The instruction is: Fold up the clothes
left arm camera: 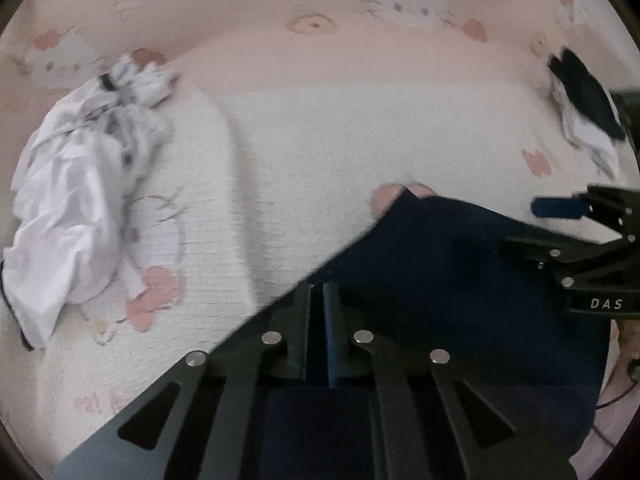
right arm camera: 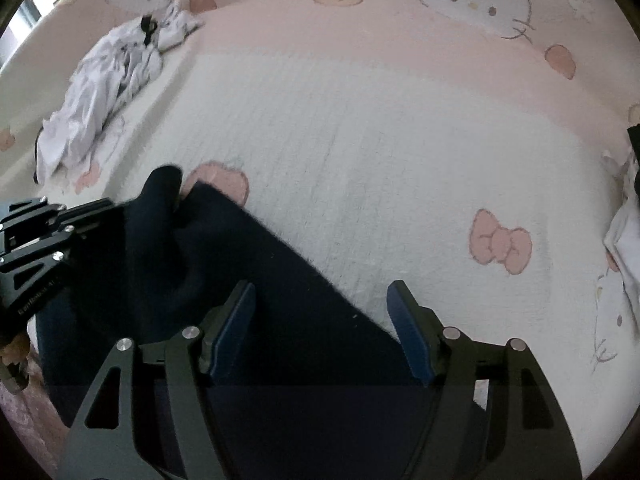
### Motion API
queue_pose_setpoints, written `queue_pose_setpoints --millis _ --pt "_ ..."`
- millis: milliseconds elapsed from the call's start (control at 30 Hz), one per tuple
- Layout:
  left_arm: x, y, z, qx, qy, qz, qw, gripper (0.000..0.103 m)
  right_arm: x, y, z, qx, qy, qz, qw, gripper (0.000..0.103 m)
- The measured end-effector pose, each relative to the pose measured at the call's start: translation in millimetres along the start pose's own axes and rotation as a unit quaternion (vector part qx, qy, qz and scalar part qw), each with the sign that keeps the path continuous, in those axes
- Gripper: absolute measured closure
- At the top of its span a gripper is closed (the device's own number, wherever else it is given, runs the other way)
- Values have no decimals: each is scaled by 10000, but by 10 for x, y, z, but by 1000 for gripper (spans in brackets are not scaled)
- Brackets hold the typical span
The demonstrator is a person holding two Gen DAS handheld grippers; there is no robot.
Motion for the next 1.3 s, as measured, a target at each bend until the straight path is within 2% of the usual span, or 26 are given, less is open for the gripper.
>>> queue_pose_setpoints --millis 100,167,200,233,300,367,400,433,467,500,533,633,867,967,1033,1067,1100,1167,1200,1267,1300 --pt "-243 -137 13 58 -248 141 9996 98 149 -43 49 61 252 -62 9996 33" --pt "-267 -87 2 -110 -442 -206 9987 96 219 -48 58 31 412 -17 9991 33" --pt "-266 -75 -11 -140 -500 -340 9981 89 242 -35 53 -13 475 -15 9989 33" --pt "-263 -68 -26 -157 -548 -462 9973 65 243 -15 43 -55 487 -25 9988 33" --pt "-248 -59 -41 -158 -476 -448 9977 38 207 10 22 -108 401 -57 9991 33" --pt "-232 -50 -55 -155 -388 -408 9983 38 153 47 -8 -169 269 -109 9994 33" --pt "-224 -45 -62 -154 -343 -388 9985 42 129 52 -18 -157 184 -163 9996 32" --pt "-216 -41 -69 -152 -299 -368 9988 64 106 56 -28 -145 102 -217 9996 32" --pt "-208 -37 -76 -151 -255 -349 9990 76 96 54 -32 -127 47 -264 9996 29" --pt "-200 -32 -83 -150 -210 -329 9991 81 88 53 -36 -111 0 -308 9995 26" --pt "-192 -28 -90 -148 -166 -309 9993 92 96 52 -35 -107 26 -325 9994 26" --pt "-167 -15 -110 -144 -33 -249 9996 92 168 8 6 -36 282 -309 9991 26" --pt "-177 -115 -113 -69 65 -9 10000 94 165 -148 71 185 376 -203 9989 26" --pt "-89 -34 -105 -121 300 280 9991 94 105 -121 50 137 319 -198 9992 26" --pt "-156 95 -173 -381 355 584 9969 90 66 -64 14 55 190 -304 9993 26" --pt "-210 192 -231 -562 300 673 9957 90 61 -40 -1 32 114 -421 9990 24" --pt "-210 136 -260 -563 274 696 9956 88 57 -17 -15 10 38 -539 9985 19" --pt "-227 48 -218 -466 185 795 9956 81 88 -18 -17 -48 32 -655 9978 19" --pt "-241 -32 -162 -253 141 856 9959 75 122 -46 -4 -6 111 -688 9976 23" --pt "-186 -132 -59 104 116 700 9974 74 186 -139 42 156 275 -706 9970 25" --pt "-155 -179 -8 275 107 607 9977 74 151 -176 56 187 276 -509 9981 25"
Point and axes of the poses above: each gripper's, at about its wrist camera, not at the fingertips, and y roughly the way its jaws point, x to its right, z to its top, the point moved 8 cm from there along y, roughly the way its jaws point, and after that the axes turned 13 degrees about -z, right-handed, at the moved point
